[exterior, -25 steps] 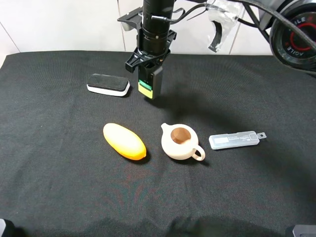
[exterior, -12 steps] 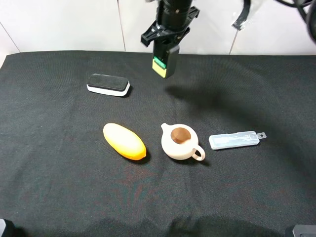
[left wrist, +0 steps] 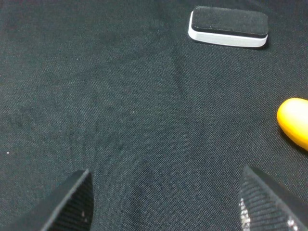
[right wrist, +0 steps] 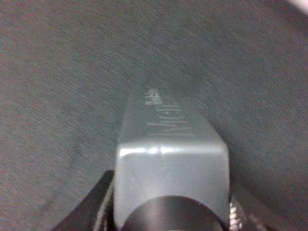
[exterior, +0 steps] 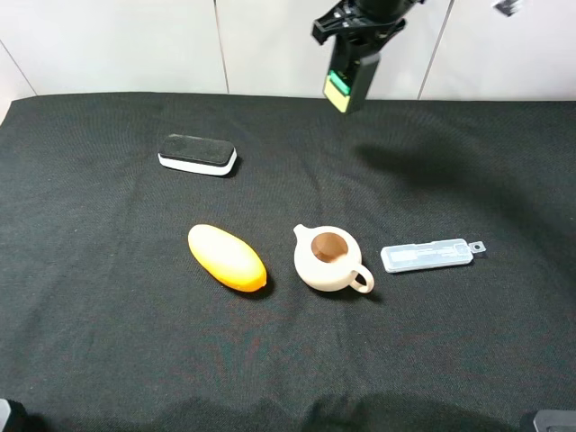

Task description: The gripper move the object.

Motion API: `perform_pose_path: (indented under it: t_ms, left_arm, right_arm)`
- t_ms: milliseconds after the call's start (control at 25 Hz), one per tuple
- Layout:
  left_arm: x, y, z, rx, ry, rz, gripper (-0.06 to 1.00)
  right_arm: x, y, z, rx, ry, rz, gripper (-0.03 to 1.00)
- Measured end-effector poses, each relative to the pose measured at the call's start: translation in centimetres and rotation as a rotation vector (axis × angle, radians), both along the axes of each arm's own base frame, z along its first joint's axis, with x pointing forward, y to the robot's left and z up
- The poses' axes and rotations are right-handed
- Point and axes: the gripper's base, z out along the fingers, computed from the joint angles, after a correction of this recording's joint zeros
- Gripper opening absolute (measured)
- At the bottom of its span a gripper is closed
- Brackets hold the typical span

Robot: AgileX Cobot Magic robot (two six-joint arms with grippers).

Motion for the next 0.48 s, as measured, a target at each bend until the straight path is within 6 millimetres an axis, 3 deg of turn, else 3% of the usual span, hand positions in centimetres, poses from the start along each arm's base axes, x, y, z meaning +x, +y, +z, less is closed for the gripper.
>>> perform_pose_path:
  t_ms: [480]
  left_arm:
    - [0.0, 0.0, 0.0, 0.000, 0.000, 0.000, 0.68]
  right_arm:
    - [-1.4, -10.2, 0.7, 0.012, 0.089, -0.223, 0.30]
